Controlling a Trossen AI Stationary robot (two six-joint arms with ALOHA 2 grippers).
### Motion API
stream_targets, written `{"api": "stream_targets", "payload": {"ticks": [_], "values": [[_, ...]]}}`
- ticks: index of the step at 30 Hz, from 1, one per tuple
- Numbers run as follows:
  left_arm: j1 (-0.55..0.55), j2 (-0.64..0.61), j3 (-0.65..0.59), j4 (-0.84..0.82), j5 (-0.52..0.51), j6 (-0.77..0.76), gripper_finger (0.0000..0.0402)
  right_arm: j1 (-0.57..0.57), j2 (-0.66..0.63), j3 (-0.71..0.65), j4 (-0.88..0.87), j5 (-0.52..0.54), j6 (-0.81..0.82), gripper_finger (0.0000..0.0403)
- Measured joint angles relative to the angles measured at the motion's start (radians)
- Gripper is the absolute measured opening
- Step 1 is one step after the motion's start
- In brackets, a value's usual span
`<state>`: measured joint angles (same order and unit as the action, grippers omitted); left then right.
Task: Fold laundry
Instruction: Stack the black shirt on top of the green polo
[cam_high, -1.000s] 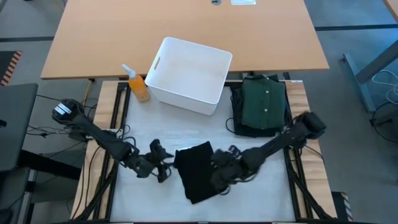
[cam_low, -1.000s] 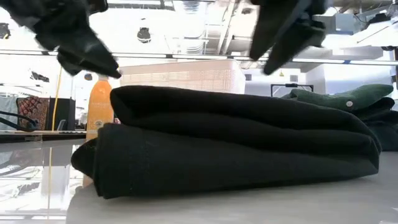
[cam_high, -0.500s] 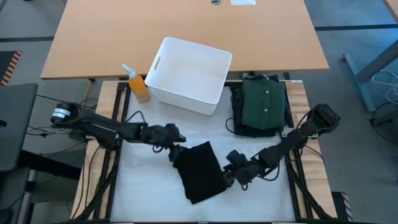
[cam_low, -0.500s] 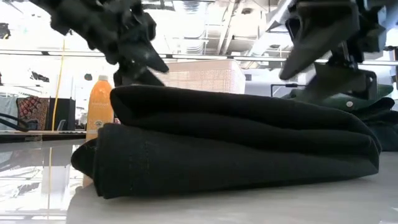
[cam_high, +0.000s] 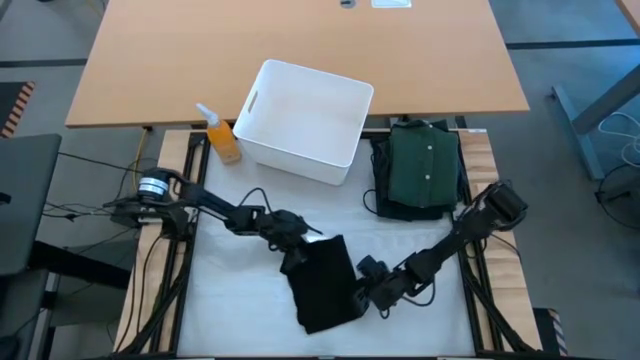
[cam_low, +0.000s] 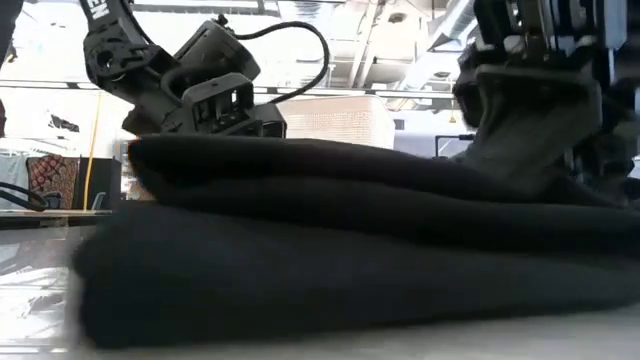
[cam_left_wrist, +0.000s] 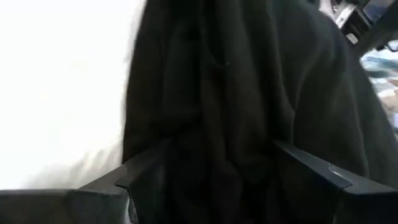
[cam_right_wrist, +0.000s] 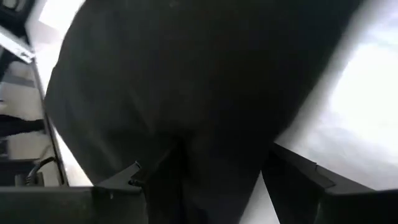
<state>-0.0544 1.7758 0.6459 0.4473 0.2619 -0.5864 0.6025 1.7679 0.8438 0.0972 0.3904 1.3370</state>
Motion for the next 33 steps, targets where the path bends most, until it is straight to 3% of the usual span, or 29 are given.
{"api": "stream_targets", "payload": {"ticks": [4, 6, 8, 12, 14, 17, 24, 28, 33], "values": [[-0.002, 0.053, 0.007, 0.023, 0.033, -0.012, 0.0253, -0.008, 0.095, 0.001, 0.198, -0.018, -0.051, 0.0244], [-0.005, 0.057, 0.006, 0.030, 0.033, -0.015, 0.0250, -0.010, 0.117, 0.003, 0.213, -0.022, -0.046, 0.0232], [-0.007, 0.051, 0.006, 0.026, 0.034, -0.015, 0.0247, -0.006, 0.130, 0.003, 0.204, -0.009, -0.043, 0.0194], [-0.001, -0.009, 0.004, -0.034, 0.053, 0.022, 0.0243, -0.008, 0.099, 0.001, 0.163, -0.028, -0.121, 0.0048], [0.007, -0.061, -0.001, -0.086, 0.055, 0.043, 0.0242, -0.012, 0.053, -0.001, 0.111, -0.048, -0.159, 0.0035], [0.016, -0.169, -0.003, -0.170, 0.025, 0.070, 0.0242, -0.030, -0.049, 0.006, -0.035, -0.114, -0.174, 0.0035], [-0.025, -0.377, -0.001, -0.314, -0.251, 0.107, 0.0241, -0.045, -0.293, 0.148, -0.646, -0.253, -0.233, 0.0035], [-0.078, -0.408, 0.000, -0.303, -0.342, 0.112, 0.0241, -0.087, -0.405, 0.277, -0.962, -0.255, -0.267, 0.0035], [-0.129, -0.393, 0.000, -0.277, -0.392, 0.112, 0.0241, -0.192, -0.494, 0.466, -1.238, -0.233, -0.348, 0.0035]]}}
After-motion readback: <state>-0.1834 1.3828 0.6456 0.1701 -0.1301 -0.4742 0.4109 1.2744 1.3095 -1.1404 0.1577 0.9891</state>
